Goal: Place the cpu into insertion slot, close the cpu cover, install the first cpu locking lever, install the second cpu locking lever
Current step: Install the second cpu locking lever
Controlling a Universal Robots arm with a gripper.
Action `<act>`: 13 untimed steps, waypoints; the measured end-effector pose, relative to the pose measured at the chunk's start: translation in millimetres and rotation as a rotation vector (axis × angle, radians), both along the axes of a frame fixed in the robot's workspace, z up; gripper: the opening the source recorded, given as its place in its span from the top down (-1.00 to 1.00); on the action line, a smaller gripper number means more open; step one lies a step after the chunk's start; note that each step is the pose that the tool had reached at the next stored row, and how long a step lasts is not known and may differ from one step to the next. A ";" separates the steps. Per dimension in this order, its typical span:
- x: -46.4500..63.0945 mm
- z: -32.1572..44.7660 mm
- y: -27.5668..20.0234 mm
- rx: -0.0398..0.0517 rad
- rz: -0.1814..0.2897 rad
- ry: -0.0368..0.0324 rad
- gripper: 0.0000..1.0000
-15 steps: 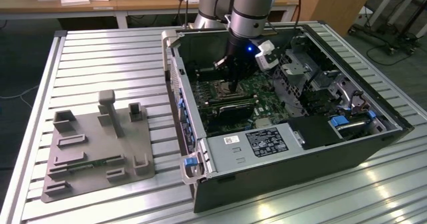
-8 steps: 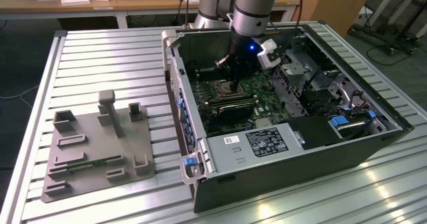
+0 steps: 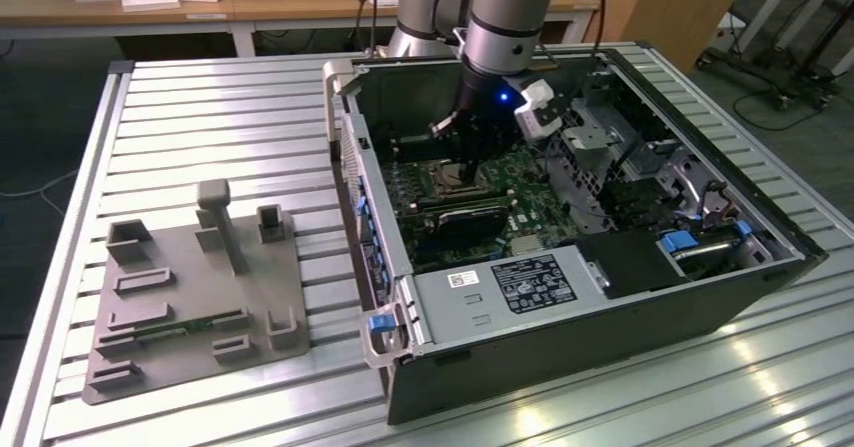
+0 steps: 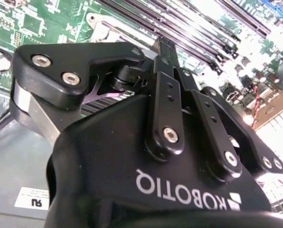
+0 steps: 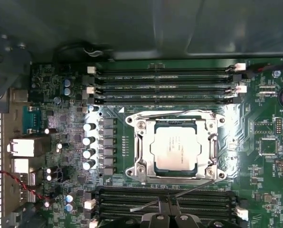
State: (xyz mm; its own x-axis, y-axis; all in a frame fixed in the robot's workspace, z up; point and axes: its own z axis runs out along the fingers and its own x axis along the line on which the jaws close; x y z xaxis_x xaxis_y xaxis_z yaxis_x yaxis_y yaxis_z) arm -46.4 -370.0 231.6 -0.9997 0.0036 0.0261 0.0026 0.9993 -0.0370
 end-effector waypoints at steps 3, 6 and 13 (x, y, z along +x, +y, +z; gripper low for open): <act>-3.6 0.0 -0.2 0.0000 0.000 0.0000 0.80; -6.3 -0.1 -0.5 0.0000 0.000 0.0000 0.80; -16.2 -1.5 -2.4 -0.0001 0.000 0.0001 0.80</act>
State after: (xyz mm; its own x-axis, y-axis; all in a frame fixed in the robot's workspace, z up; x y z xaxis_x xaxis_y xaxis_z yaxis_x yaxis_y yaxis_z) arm -62.6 -372.4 230.2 -0.9996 0.0036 0.0263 0.0026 0.9993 -0.0370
